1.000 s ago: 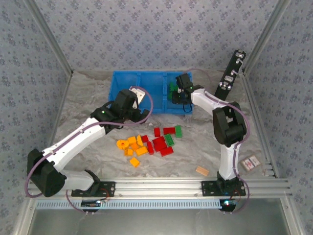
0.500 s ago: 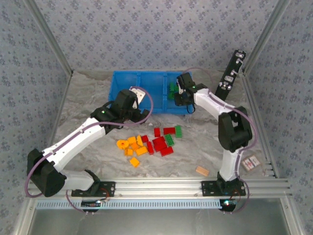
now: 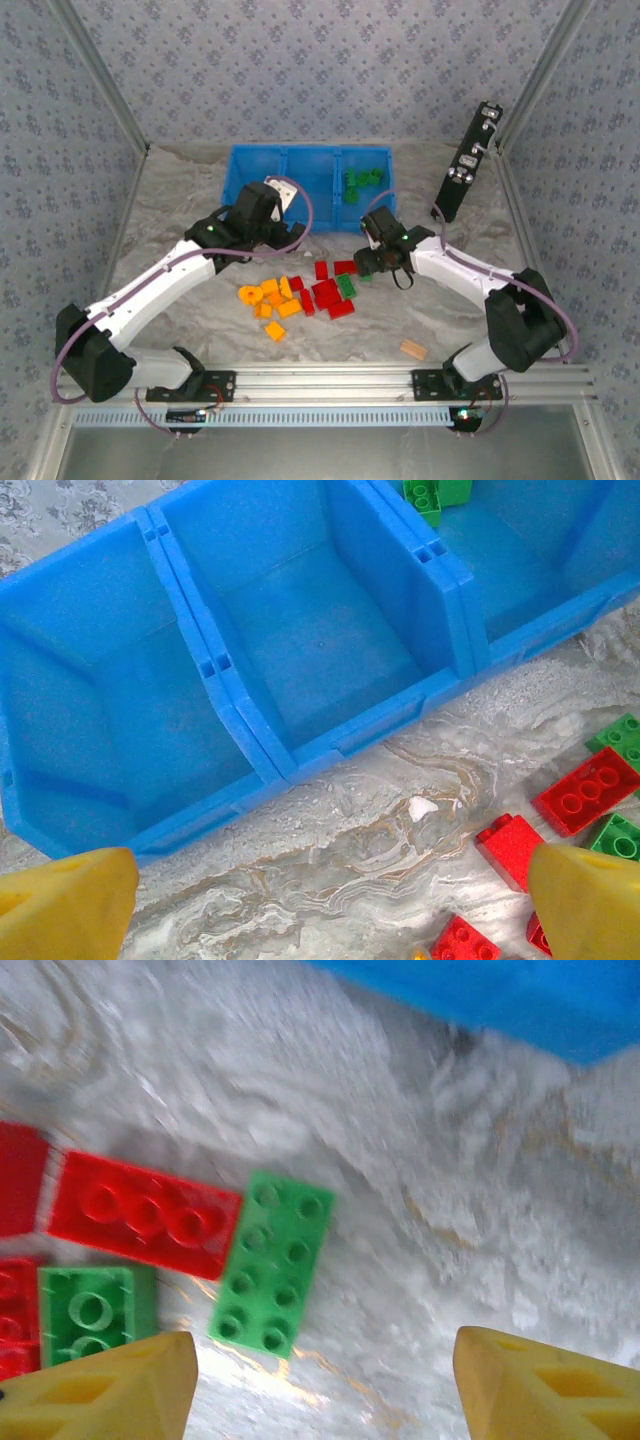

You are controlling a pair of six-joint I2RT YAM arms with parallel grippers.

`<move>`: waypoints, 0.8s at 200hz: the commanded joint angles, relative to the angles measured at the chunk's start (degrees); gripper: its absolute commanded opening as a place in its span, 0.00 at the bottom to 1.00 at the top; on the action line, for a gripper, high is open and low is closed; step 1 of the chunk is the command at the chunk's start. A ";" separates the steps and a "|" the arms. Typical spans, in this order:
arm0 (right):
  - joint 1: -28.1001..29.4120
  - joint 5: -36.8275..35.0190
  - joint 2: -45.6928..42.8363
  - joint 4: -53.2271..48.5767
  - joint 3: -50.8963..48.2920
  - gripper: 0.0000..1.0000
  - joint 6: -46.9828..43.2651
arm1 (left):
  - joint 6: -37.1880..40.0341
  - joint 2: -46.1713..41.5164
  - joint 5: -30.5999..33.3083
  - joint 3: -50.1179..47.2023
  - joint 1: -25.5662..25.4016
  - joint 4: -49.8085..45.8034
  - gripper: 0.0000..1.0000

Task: Sort the legos into containers by color
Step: Pick up the lego from the center of the table.

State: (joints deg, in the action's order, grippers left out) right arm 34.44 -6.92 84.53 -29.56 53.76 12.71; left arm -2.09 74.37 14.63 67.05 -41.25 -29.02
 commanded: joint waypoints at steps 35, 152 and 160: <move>1.13 -1.26 2.22 6.27 -2.87 0.74 2.32 | -1.74 -0.07 0.35 1.52 0.39 -0.95 1.00; 1.75 -1.34 11.81 8.11 -0.68 0.68 1.52 | -2.31 1.21 0.88 1.18 0.46 -1.26 1.00; 1.73 -1.34 12.38 8.16 -0.36 0.64 1.57 | -2.33 1.21 1.01 1.26 0.39 -1.39 1.00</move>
State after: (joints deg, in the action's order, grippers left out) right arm 35.79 -7.29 95.18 -21.96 51.66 14.22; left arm -3.73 75.35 14.66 67.05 -41.23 -29.80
